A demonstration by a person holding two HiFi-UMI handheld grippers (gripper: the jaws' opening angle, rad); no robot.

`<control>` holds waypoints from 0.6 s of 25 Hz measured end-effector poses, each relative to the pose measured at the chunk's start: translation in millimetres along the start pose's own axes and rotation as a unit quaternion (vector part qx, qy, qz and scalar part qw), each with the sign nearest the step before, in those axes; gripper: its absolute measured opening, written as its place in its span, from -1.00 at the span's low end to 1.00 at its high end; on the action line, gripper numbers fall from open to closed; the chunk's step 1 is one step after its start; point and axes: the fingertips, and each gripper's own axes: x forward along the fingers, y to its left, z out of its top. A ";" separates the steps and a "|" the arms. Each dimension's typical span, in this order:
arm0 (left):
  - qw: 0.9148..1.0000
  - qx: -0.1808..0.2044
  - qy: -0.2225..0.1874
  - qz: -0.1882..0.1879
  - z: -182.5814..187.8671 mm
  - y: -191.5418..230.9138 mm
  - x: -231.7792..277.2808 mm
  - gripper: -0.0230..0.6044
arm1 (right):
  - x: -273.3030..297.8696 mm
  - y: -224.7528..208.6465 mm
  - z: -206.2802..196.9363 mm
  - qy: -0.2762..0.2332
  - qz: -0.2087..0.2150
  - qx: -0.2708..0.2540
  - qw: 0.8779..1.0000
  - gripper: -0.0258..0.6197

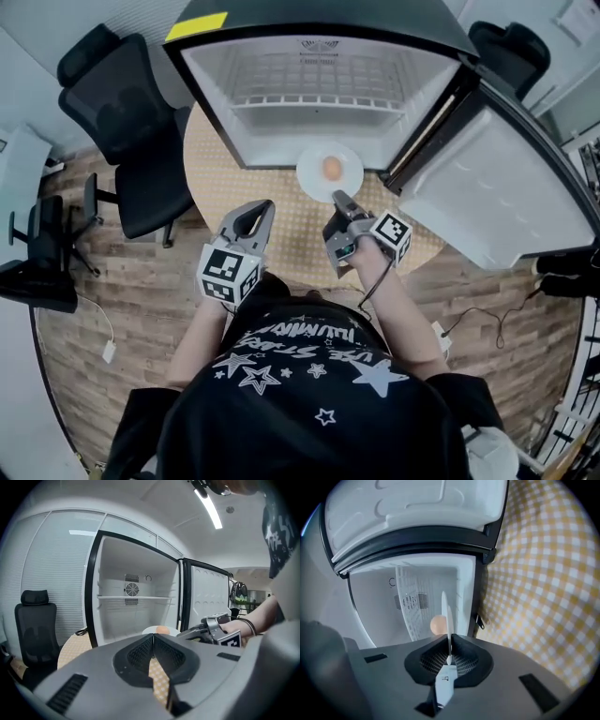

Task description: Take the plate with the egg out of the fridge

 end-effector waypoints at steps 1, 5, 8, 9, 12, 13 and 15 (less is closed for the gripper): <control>1.000 -0.001 0.002 0.005 -1.1 -3.5 -3.1 -0.90 | -5.3 0.8 -1.1 0.005 0.003 -0.005 1.000 -0.82; 1.000 -0.009 0.015 0.026 -11.1 -19.9 -15.2 -0.90 | -26.1 -2.6 -7.4 0.022 0.008 -0.007 1.000 -0.82; 0.999 -0.018 0.022 0.038 -16.7 -31.8 -26.6 -0.90 | -40.9 -10.4 -11.3 0.035 0.009 -0.012 0.999 -0.82; 0.999 -0.021 0.023 0.043 -16.9 -33.0 -30.2 -0.90 | -44.2 -12.5 -11.9 0.039 0.010 -0.019 0.999 -0.81; 0.998 -0.027 0.023 0.056 -17.6 -32.6 -35.7 -0.90 | -53.3 -17.0 -11.4 0.046 0.011 -0.028 0.998 -0.81; 0.998 -0.029 0.024 0.058 -18.9 -32.8 -35.7 -0.90 | -56.7 -18.5 -10.2 0.046 0.010 -0.026 0.999 -0.81; 0.997 -0.032 0.025 0.059 -20.6 -32.8 -33.3 -0.90 | -62.1 -19.4 -6.8 0.042 0.007 -0.025 0.999 -0.81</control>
